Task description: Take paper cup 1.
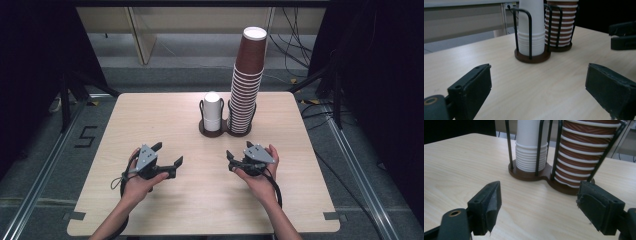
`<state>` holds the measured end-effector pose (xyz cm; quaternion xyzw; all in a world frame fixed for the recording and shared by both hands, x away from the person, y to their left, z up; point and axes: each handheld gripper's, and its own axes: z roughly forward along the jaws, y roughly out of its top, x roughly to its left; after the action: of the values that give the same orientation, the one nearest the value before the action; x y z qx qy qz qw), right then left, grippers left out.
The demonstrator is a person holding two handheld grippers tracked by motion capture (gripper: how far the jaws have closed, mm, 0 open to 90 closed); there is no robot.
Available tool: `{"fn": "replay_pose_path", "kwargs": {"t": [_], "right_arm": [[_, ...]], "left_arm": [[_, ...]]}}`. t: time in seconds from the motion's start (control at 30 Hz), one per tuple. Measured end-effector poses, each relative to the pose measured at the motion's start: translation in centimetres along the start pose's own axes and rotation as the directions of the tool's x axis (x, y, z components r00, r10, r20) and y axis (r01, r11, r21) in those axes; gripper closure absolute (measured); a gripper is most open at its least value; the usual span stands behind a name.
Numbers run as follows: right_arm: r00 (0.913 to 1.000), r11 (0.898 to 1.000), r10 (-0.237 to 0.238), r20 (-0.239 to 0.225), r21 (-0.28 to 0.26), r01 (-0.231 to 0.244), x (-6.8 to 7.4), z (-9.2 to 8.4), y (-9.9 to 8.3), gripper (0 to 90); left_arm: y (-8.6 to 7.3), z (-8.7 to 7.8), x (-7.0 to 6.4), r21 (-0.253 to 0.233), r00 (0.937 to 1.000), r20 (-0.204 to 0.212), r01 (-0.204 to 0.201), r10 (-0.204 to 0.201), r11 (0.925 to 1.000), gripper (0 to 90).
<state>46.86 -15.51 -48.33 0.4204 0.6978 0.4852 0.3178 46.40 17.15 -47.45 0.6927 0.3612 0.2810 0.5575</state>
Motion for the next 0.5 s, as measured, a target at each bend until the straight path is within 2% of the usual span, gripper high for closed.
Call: {"fn": "replay_pose_path", "kwargs": {"t": [0.03, 0.13, 0.17, 0.2, 0.23, 0.33, 0.37, 0.4, 0.43, 0.47, 0.5], "right_arm": [[0.9998, 1.0, 0.018, -0.013, -0.003, -0.018, 0.1, 0.3, 0.2, 21.5], [0.9999, 1.0, -0.004, -0.012, -0.021, 0.004, 0.4, 1.4, 0.9, 22.2], [1.0, 1.0, 0.0, -0.009, -0.016, 0.0, 0.5, 1.7, 1.1, 22.4], [0.9997, 1.0, -0.017, -0.018, -0.014, 0.017, 0.7, 3.0, 1.6, 22.5], [0.9997, 1.0, -0.017, -0.018, -0.014, 0.017, 0.7, 3.0, 1.6, 22.5], [0.9995, 1.0, -0.02, -0.025, -0.003, 0.02, 0.9, 4.5, 2.1, 22.3], [0.9993, 1.0, 0.003, -0.038, 0.011, -0.003, 1.1, 5.5, 2.4, 22.2], [0.9993, 1.0, 0.003, -0.038, 0.011, -0.003, 1.1, 5.5, 2.4, 22.2], [0.9992, 1.0, 0.007, -0.038, 0.009, -0.007, 1.2, 6.1, 2.5, 22.1], [0.9993, 1.0, -0.017, -0.034, 0.01, 0.017, 1.0, 7.4, 2.9, 21.9], [0.9991, 1.0, -0.029, -0.03, 0.004, 0.029, 0.9, 7.8, 3.0, 21.9]], "left_arm": [[0.7, 0.4, 0.2, -0.005, 1.0, 0.002, -0.005, 0.005, 1.0, 6.6], [2.5, 1.8, 0.6, -0.019, 0.9999, 0.012, -0.009, 0.01, 0.9998, 6.9], [3.4, 2.4, 0.8, -0.024, 0.9997, 0.018, -0.016, 0.017, 0.9996, 7.4], [4.1, 2.9, 1.0, -0.021, 0.9995, 0.017, -0.027, 0.028, 0.9994, 7.7], [4.6, 3.3, 1.0, -0.03, 0.9995, 0.014, -0.026, 0.027, 0.9992, 7.7], [6.3, 4.8, 1.3, -0.042, 0.9995, 0.015, -0.028, 0.028, 0.9987, 8.4], [7.2, 5.7, 1.5, -0.043, 0.9993, 0.017, -0.032, 0.033, 0.9986, 8.5], [7.2, 5.7, 1.5, -0.043, 0.9993, 0.017, -0.032, 0.033, 0.9986, 8.6], [7.7, 6.4, 1.5, -0.042, 0.9992, 0.015, -0.036, 0.037, 0.9985, 8.6], [8.0, 6.8, 1.5, -0.038, 0.9992, 0.014, -0.037, 0.038, 0.9986, 8.7], [8.2, 7.1, 1.6, -0.034, 0.9987, 0.014, -0.048, 0.049, 0.9983, 8.7]]}}
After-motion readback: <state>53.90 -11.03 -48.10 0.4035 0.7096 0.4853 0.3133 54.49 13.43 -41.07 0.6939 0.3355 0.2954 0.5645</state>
